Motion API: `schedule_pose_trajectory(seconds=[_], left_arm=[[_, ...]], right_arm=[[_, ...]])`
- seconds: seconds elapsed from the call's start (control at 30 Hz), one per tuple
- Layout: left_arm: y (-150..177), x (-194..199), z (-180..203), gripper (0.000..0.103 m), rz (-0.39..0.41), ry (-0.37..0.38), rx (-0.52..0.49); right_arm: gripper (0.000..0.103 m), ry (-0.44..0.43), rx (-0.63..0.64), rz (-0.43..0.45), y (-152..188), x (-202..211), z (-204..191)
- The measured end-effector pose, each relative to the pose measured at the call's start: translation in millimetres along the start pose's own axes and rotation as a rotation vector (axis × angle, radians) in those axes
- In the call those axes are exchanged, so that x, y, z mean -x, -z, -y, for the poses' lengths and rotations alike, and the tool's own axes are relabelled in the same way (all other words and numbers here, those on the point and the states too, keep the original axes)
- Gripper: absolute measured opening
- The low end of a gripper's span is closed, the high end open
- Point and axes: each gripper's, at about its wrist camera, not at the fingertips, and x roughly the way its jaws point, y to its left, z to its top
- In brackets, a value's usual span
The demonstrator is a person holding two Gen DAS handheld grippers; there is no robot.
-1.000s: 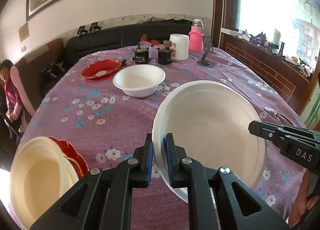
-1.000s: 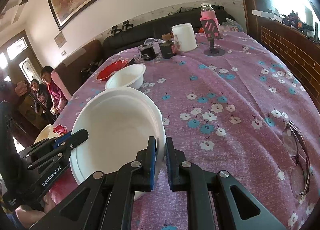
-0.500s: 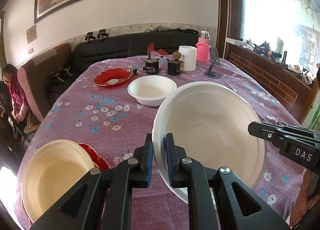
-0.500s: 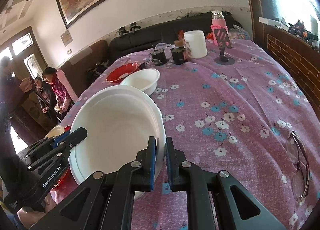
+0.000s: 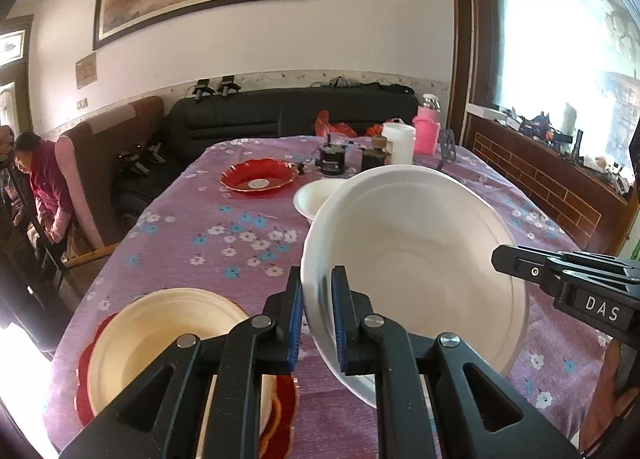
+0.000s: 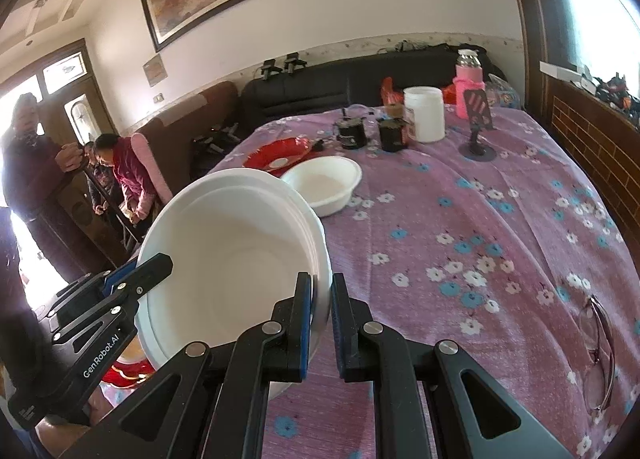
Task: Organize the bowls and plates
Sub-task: 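Carry the white bowl with both grippers toward the red plate stack, then lower the white bowl onto the cream plate atop the stack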
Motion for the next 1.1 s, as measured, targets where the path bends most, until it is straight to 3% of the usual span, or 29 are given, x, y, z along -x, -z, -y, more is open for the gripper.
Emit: schedule_pose_trajectory(seconds=[0.53,0.73,0.93,1.1], left_arm=[[0.7,28.6,-60.3,0.012,0.035,-0.047,0.096],[-7.5,46.3,-93.2,0.012,0.034,-0.028,0.158],[-7.4,58.7,-124.7,0.012,0.004,0.000,0.235],[5.2,60.7,-140.2,0.012,-0.033,-0.024,0.244]], right_arm=[[0.011,-0.068,0.090,-0.006,-13.7,-9.0,-58.7],[0.011,-0.160,0.094,-0.048,-22.8,-14.2,-78.9],[0.011,-0.226,0.123,-0.066,-27.7,-17.2,-103.7],[0.012,-0.265,0.161,-0.111,-21.7,-26.1,-122.6]])
